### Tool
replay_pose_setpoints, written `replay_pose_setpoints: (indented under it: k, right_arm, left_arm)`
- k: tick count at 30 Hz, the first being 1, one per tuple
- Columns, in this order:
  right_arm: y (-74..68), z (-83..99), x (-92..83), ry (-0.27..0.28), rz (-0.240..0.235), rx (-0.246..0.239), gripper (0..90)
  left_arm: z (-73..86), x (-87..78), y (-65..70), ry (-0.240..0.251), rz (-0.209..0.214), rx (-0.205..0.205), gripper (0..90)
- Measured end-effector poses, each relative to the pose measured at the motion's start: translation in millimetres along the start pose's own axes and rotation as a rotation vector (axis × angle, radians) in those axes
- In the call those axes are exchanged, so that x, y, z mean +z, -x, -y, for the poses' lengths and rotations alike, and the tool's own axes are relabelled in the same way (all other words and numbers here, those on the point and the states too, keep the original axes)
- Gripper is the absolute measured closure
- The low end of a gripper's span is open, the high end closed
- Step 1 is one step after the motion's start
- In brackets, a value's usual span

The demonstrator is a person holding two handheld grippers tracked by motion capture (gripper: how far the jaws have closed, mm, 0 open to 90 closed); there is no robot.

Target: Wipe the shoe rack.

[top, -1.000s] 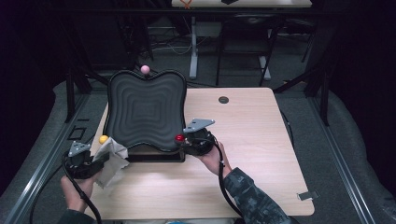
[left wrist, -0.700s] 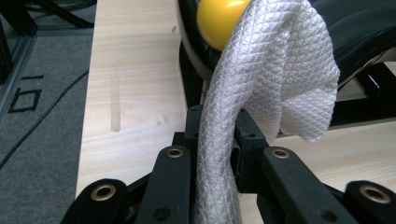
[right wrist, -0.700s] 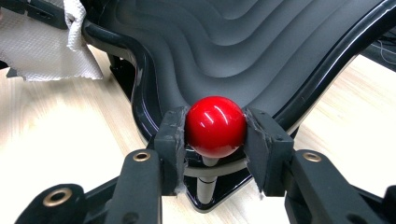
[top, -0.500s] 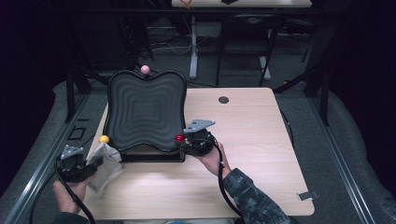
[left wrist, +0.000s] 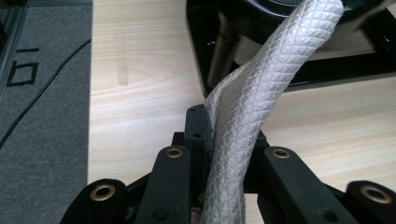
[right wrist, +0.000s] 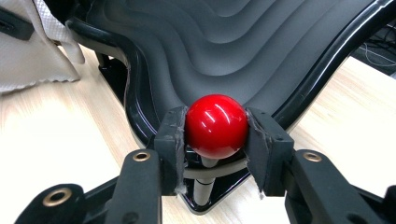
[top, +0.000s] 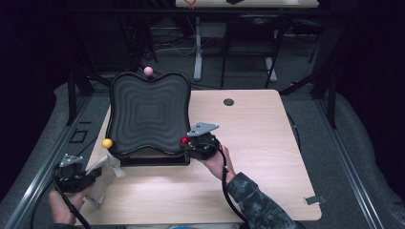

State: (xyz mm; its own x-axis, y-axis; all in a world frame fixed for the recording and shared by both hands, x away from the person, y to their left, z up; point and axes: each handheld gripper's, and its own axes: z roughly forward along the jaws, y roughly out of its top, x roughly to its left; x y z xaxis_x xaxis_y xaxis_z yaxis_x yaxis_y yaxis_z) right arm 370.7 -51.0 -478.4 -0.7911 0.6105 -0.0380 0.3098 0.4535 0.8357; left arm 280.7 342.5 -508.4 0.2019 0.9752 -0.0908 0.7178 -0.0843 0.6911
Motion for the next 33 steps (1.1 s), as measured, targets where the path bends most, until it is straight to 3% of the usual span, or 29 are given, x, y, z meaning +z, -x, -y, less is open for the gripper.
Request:
replay_pose_setpoints:
  k: [11,23,30,33]
  right_arm:
    - [17.6,3.7,-8.5,-0.023,0.013,0.044,59.7]
    - [42.6,11.4,-22.1,-0.041,0.038,0.089,59.6]
    - [57.5,16.0,-30.0,-0.049,0.048,0.125,59.7]
    - [65.3,16.8,-33.9,-0.063,0.080,0.128,59.6]
  left_arm:
    - [-2.2,3.2,1.6,-0.019,0.008,0.026,78.7]
    - [-4.6,0.5,4.4,0.014,-0.013,0.039,78.9]
    - [-8.1,0.0,11.0,0.024,-0.014,0.079,79.8]
    - [-9.0,-0.3,10.5,0.022,-0.011,0.086,80.8]
